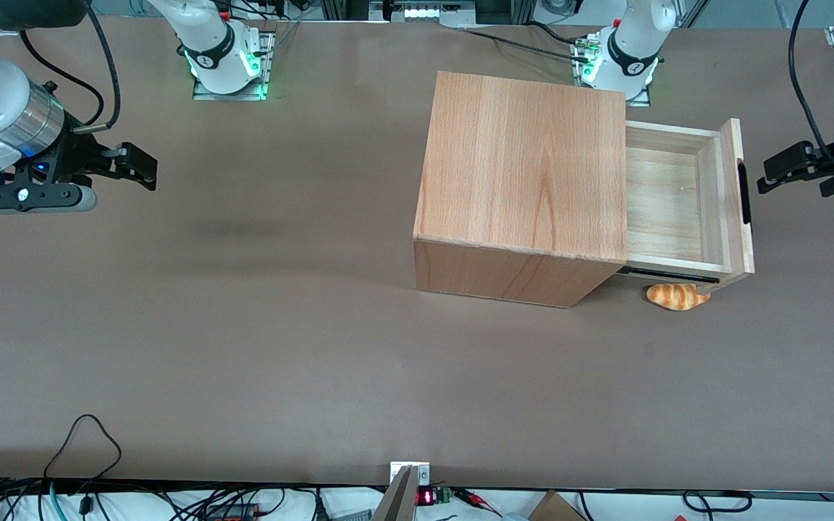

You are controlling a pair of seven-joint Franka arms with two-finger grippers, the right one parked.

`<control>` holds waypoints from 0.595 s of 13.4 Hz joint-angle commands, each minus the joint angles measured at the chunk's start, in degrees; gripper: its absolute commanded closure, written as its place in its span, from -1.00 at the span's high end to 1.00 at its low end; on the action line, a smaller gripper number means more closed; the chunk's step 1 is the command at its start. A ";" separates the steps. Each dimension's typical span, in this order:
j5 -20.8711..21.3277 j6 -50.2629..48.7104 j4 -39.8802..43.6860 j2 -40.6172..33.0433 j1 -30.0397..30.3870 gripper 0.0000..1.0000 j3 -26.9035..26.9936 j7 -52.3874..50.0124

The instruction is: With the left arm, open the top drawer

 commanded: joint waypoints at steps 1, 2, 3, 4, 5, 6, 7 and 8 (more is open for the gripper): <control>2.56 -1.34 0.84 -1.20 -0.75 1.00 0.73 -0.87; 2.56 -1.34 0.84 -1.20 -0.66 1.00 0.64 -0.96; 2.56 -1.34 1.19 -1.12 -0.66 1.00 0.64 -1.65; 2.56 -1.43 2.85 -1.11 -0.40 1.00 1.08 -2.18; 2.47 -2.04 3.65 -0.94 -0.22 1.00 1.17 -2.10; 2.56 -2.05 3.74 -0.76 -0.22 1.00 1.17 -1.84; 2.64 -2.05 3.83 -0.76 -0.22 1.00 1.17 -1.75; 2.65 -2.13 4.44 -0.68 -0.22 1.00 1.17 -1.84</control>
